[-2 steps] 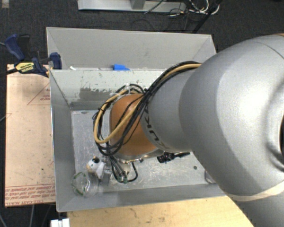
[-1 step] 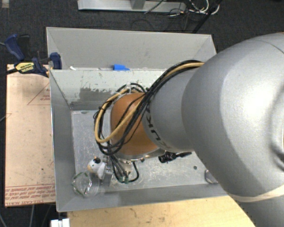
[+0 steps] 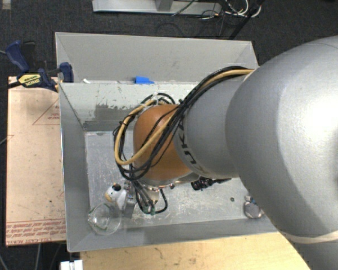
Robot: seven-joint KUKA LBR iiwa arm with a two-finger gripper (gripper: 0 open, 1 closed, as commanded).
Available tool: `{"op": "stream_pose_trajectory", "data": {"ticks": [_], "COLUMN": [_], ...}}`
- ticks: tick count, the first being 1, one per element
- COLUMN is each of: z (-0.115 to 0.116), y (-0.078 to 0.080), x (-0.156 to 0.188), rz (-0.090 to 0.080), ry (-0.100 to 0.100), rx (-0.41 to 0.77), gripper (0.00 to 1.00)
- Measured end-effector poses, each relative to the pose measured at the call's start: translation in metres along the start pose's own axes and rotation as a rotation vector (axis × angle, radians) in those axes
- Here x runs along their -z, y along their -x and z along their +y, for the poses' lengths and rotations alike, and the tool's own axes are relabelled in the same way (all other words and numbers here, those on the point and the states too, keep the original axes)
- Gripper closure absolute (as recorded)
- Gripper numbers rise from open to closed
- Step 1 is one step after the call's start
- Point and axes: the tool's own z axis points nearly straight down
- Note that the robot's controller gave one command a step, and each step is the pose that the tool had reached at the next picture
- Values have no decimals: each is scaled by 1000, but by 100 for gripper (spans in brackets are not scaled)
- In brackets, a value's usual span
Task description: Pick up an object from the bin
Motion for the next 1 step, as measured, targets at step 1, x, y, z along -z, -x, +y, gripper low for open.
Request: {"op": "stream_pose_trajectory", "data": {"ticks": [1], "z": [0], "y": [1], "x": [17], "rz": [-2], "ry": [1], "rx": [1], "gripper": [100]}}
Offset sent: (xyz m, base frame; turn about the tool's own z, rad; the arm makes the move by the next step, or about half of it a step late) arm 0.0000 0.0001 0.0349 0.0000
